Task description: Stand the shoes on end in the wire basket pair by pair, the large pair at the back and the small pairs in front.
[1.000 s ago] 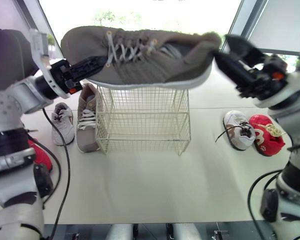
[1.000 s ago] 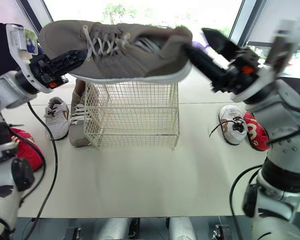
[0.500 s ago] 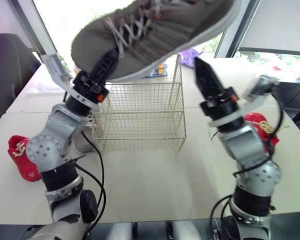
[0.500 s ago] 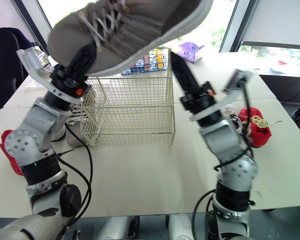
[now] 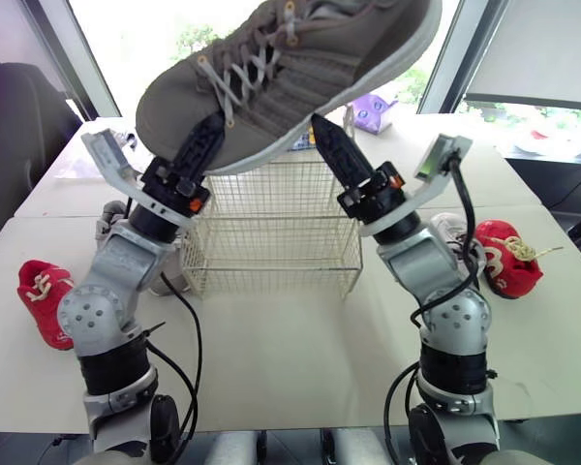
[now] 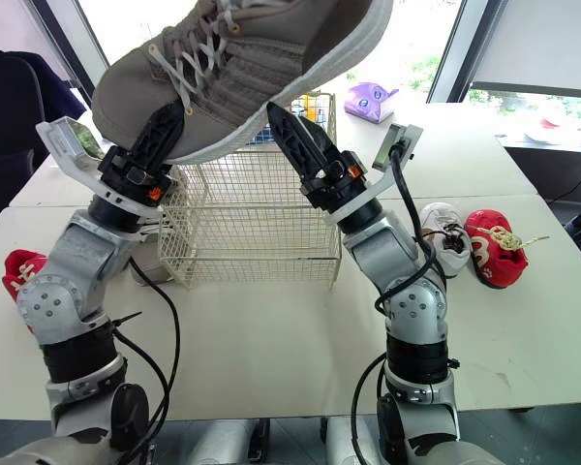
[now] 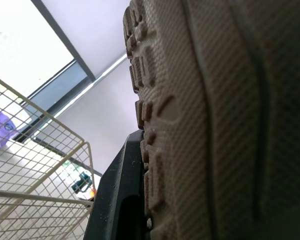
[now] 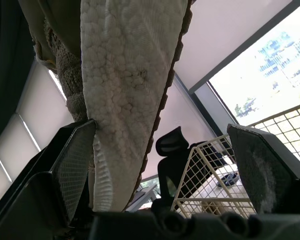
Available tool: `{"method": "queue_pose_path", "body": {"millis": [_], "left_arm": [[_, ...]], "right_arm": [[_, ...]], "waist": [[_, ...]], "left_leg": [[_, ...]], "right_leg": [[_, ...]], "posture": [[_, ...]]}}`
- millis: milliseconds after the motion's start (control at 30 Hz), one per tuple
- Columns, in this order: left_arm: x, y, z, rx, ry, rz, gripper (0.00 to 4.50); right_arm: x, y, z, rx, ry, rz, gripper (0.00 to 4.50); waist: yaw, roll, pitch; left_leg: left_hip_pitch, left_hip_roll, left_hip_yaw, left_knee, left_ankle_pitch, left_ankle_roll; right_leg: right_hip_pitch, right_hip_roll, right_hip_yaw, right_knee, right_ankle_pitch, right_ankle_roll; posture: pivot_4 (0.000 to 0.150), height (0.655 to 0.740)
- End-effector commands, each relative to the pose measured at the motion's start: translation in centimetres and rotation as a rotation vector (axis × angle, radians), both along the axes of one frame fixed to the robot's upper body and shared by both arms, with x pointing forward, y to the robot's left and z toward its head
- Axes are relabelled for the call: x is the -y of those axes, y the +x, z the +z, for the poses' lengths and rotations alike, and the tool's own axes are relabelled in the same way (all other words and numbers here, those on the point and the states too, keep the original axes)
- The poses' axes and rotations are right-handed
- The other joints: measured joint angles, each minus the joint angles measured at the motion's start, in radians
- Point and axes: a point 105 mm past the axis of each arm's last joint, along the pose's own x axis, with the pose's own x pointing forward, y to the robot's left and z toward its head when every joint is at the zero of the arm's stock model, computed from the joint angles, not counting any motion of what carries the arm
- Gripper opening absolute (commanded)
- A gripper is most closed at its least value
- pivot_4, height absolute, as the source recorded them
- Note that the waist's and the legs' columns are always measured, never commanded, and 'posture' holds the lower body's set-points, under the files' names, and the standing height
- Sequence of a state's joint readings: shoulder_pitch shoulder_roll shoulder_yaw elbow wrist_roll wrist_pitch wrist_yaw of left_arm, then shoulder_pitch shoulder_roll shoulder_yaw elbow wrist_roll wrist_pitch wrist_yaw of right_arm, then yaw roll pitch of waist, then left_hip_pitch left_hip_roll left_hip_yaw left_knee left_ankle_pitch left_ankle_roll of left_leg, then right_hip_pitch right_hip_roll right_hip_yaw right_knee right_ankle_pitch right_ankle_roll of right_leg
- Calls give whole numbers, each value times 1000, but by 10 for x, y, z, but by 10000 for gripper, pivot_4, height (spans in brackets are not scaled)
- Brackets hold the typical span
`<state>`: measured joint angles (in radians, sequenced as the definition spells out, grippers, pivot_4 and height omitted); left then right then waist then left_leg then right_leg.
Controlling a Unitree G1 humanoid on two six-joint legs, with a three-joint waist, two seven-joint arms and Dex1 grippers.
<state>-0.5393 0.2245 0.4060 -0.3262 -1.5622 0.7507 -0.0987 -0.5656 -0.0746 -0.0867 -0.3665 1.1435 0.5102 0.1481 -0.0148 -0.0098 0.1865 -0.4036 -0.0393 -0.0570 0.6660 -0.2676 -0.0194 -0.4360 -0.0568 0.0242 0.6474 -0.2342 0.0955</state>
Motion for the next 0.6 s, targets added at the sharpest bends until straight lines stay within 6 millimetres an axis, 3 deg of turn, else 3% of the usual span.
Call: {"method": "queue_pose_path", "body": {"millis": [33, 267, 600], "left_arm": [[19, -12, -4, 30, 77, -76, 7296], [16, 2, -8, -23, 42, -55, 7296], [10, 22, 0, -26, 68, -83, 7296]], "right_arm": [[14, -10, 39, 120, 120, -21, 44862], [-2, -35, 56, 216, 95, 112, 44862], [-4, -33, 52, 210, 57, 92, 44862]], "waist": [[0, 0, 0], [2, 0, 0], [-2, 0, 0]], "left_leg": [[0, 0, 0, 0, 0, 0], [0, 0, 0, 0, 0, 0], [0, 0, -1, -1, 0, 0]], "right_leg": [[0, 0, 0, 0, 0, 0], [0, 0, 0, 0, 0, 0], [1, 0, -1, -1, 0, 0]], "posture": [[1500, 7400], [1500, 7400], [1500, 7400]]}}
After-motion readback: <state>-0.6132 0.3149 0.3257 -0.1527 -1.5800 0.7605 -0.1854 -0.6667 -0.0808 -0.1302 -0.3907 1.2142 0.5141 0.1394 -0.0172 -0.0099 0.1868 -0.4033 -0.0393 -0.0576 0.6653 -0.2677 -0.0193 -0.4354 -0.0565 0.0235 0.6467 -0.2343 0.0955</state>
